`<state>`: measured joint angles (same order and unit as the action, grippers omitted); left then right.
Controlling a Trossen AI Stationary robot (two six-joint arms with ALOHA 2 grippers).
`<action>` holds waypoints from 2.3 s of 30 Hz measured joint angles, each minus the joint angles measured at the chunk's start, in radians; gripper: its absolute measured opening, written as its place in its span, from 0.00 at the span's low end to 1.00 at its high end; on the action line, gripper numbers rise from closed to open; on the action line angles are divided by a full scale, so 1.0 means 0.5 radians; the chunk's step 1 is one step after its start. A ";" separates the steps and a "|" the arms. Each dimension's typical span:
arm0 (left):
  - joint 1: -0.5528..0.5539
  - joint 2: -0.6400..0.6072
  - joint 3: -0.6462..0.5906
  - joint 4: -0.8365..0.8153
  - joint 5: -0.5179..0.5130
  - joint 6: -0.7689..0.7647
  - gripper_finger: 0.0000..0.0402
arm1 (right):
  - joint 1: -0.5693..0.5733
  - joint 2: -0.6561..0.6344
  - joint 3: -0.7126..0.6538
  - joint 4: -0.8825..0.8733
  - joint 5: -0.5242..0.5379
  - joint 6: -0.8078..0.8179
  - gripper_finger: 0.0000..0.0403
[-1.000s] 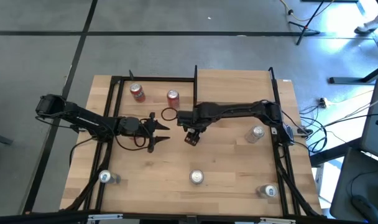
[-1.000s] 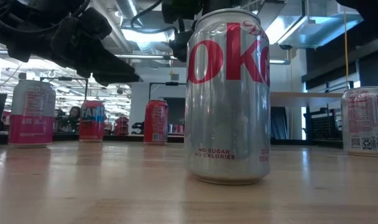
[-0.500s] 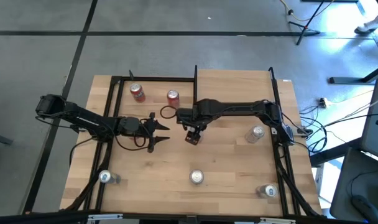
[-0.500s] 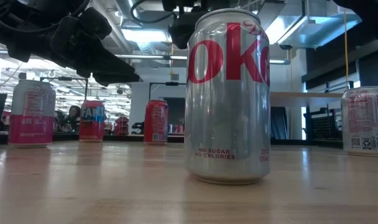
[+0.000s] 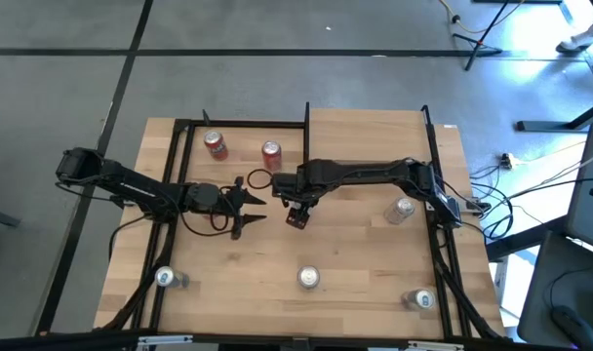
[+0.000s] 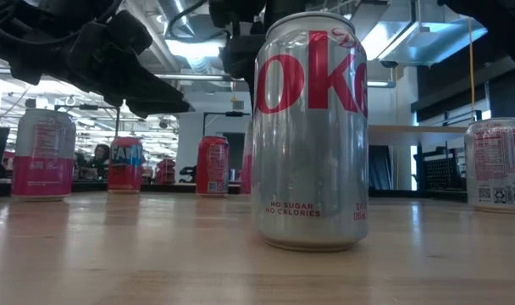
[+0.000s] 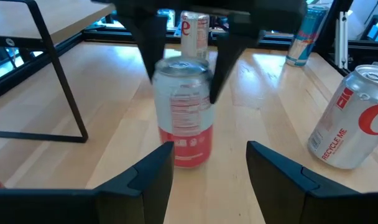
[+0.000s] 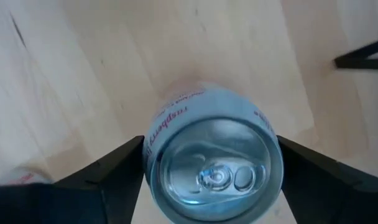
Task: Place canned beverage on shelf
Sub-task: Put the right pink soda can on the shelf
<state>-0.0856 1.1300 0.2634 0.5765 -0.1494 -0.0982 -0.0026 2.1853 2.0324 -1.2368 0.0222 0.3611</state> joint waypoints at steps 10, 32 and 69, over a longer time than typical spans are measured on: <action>-0.001 0.000 0.001 0.001 0.019 0.001 0.48 | 0.033 0.006 0.003 0.037 -0.019 -0.056 0.98; -0.001 0.000 0.001 0.001 0.018 0.001 0.48 | 0.083 -0.154 0.115 -0.159 0.040 -0.947 0.83; 0.000 0.000 0.001 -0.001 0.018 0.004 0.48 | 0.087 -0.143 -0.192 0.275 0.149 -1.585 0.83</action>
<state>-0.0856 1.1300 0.2640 0.5762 -0.1402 -0.0963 0.0411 2.1139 1.9363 -1.0994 0.0965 -0.4311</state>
